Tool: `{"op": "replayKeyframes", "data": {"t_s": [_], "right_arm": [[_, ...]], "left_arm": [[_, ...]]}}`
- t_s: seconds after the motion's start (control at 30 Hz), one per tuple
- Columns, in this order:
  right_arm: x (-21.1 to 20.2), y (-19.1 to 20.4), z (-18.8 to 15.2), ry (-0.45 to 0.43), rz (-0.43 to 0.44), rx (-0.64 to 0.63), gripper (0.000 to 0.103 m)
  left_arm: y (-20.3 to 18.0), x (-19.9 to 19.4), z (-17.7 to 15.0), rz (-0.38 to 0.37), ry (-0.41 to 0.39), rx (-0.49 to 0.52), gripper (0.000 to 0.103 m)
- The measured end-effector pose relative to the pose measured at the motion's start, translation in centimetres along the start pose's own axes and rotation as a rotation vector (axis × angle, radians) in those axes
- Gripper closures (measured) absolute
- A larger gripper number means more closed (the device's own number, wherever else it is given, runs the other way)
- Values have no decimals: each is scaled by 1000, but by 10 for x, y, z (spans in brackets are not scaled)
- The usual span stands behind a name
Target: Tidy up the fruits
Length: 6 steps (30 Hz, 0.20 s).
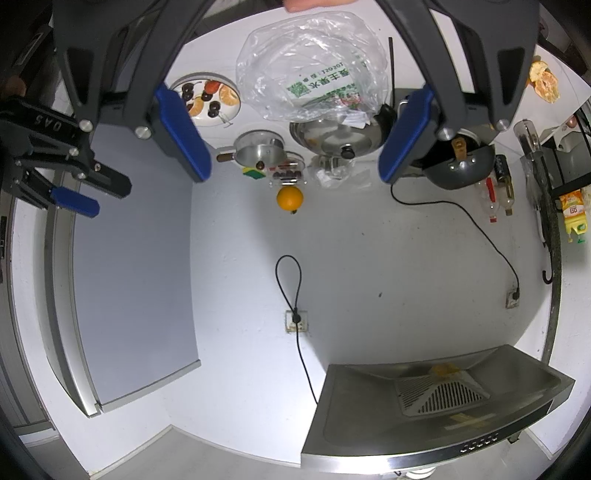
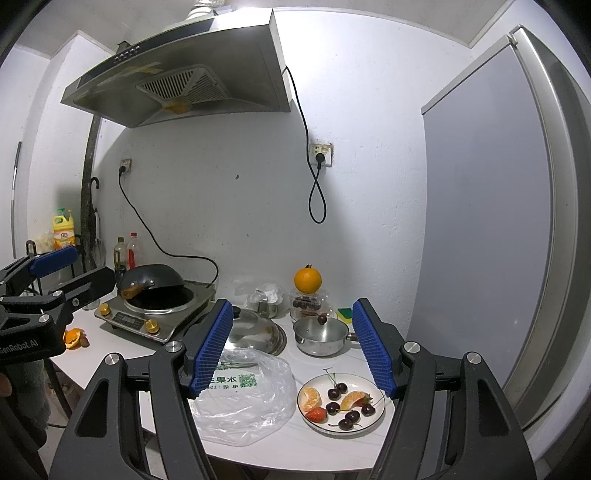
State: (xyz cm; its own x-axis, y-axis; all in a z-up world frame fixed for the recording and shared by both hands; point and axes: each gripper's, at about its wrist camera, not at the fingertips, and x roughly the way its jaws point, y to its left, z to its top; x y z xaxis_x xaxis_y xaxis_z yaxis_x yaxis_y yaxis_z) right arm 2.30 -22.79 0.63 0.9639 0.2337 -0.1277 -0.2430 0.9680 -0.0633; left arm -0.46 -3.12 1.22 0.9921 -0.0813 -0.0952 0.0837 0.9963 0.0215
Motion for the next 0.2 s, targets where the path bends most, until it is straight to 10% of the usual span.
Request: {"op": "replayKeyframes", "data": {"t_s": [0.2], "right_arm": [[-1,1,2,1,0,-1,32]], "left_arm": [[-1,1,-5,-23,-2,12,10]]}}
